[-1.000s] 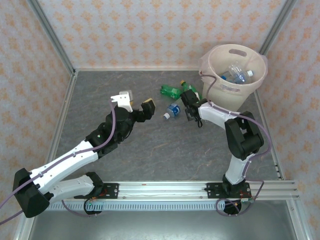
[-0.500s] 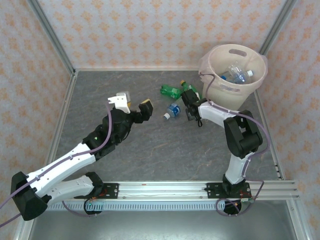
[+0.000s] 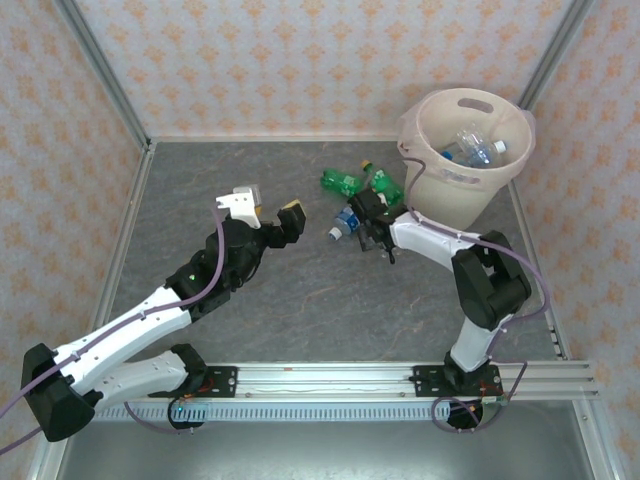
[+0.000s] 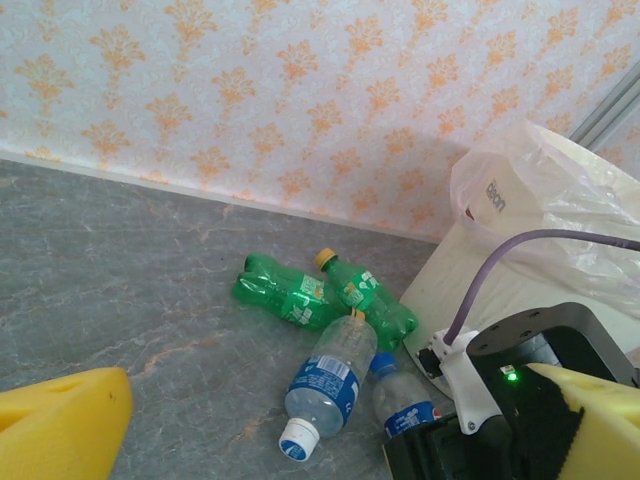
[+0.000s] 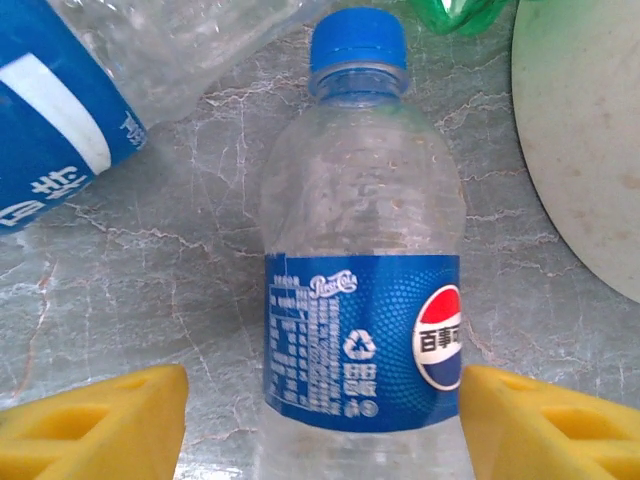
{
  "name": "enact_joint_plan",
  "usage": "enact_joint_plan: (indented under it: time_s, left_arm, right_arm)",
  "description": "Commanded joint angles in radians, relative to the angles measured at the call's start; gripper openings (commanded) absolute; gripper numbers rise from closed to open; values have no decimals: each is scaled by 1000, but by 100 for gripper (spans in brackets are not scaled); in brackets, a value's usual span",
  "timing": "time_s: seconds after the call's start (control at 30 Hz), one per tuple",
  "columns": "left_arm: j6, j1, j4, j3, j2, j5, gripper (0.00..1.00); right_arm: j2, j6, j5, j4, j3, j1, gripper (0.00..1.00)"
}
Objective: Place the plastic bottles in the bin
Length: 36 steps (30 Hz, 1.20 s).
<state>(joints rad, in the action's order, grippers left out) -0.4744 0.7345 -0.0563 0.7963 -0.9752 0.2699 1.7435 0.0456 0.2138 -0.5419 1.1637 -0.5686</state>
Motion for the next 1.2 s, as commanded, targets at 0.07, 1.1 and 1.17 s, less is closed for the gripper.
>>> enact_joint_plan:
  time_s: [0.07, 1.1, 1.17]
  left_arm:
    - [-11, -11, 2, 4, -5, 2, 99]
    - [-12, -11, 42, 1, 41, 11, 99]
    - [-13, -10, 42, -2, 40, 11, 99]
  right_arm:
    - [-1, 30, 26, -43, 65, 19, 74]
    - [178, 188, -47, 19, 69, 102, 61]
    - [168, 199, -50, 13, 67, 102, 56]
